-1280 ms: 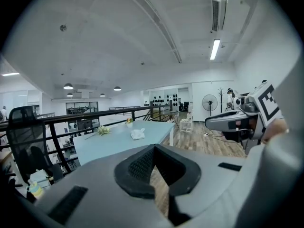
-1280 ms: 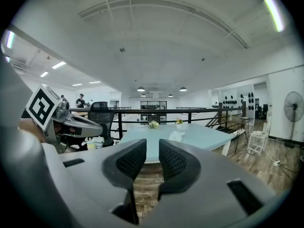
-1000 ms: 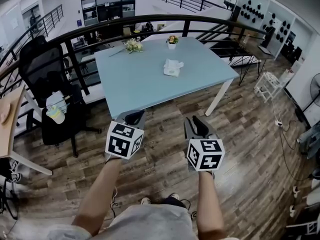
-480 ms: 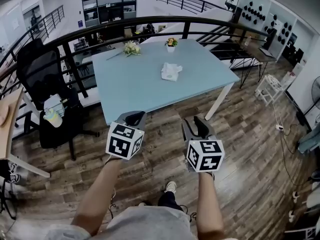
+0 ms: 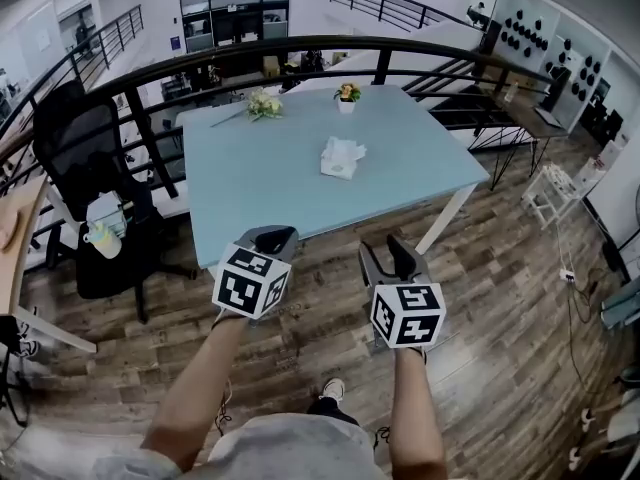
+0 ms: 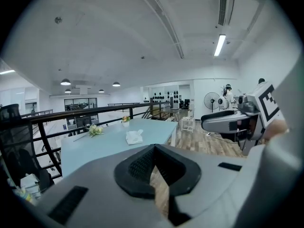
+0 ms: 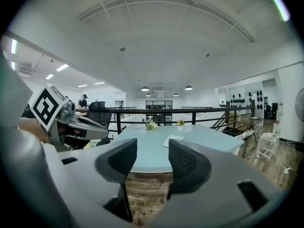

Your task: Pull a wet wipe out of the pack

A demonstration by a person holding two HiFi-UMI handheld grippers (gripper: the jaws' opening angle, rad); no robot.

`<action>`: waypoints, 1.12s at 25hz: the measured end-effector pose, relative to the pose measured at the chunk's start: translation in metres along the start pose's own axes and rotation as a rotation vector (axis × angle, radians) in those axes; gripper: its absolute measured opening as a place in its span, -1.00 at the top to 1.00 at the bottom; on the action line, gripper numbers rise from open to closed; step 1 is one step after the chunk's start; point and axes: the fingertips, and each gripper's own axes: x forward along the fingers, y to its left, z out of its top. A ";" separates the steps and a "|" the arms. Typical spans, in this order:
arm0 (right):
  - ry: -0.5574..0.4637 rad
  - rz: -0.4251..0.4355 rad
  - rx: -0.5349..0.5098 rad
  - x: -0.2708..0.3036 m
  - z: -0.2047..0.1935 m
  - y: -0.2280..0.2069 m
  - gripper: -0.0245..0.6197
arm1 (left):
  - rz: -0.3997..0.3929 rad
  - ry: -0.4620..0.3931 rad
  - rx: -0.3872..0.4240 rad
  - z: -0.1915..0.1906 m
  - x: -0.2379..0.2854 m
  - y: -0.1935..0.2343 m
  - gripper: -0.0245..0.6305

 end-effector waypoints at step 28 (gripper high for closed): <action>0.006 0.186 -0.005 0.075 0.010 -0.095 0.24 | 0.080 0.071 0.054 0.043 0.107 -0.020 0.94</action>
